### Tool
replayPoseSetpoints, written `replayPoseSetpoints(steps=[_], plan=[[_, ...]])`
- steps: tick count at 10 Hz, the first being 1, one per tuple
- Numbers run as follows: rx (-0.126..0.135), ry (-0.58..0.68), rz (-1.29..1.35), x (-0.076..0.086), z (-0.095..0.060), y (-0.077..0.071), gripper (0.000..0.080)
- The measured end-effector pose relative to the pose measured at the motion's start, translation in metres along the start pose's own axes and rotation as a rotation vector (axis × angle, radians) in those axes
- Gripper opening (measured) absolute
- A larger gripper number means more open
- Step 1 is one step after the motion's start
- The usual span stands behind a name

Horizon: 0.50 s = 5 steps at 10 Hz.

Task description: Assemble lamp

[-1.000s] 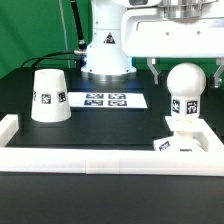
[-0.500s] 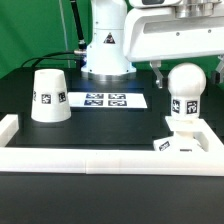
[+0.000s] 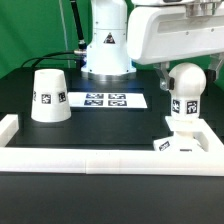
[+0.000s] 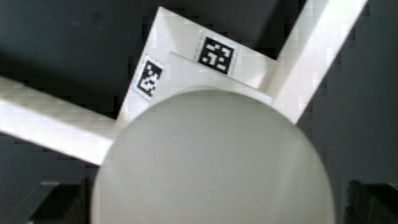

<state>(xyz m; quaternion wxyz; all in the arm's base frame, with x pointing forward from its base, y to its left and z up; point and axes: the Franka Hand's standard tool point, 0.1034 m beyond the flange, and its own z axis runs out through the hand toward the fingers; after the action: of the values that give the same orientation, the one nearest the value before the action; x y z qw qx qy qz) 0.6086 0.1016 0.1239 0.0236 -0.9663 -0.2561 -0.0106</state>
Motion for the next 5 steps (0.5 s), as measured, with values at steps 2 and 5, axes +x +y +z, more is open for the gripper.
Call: replayPoseSetpoints(steps=[2, 5], plan=[[-0.006, -0.004, -0.12, -0.0009, -0.0003, 0.0022, 0.0699], [-0.029, -0.022, -0.245, -0.0025, 0.0002, 0.0044, 0.0699]])
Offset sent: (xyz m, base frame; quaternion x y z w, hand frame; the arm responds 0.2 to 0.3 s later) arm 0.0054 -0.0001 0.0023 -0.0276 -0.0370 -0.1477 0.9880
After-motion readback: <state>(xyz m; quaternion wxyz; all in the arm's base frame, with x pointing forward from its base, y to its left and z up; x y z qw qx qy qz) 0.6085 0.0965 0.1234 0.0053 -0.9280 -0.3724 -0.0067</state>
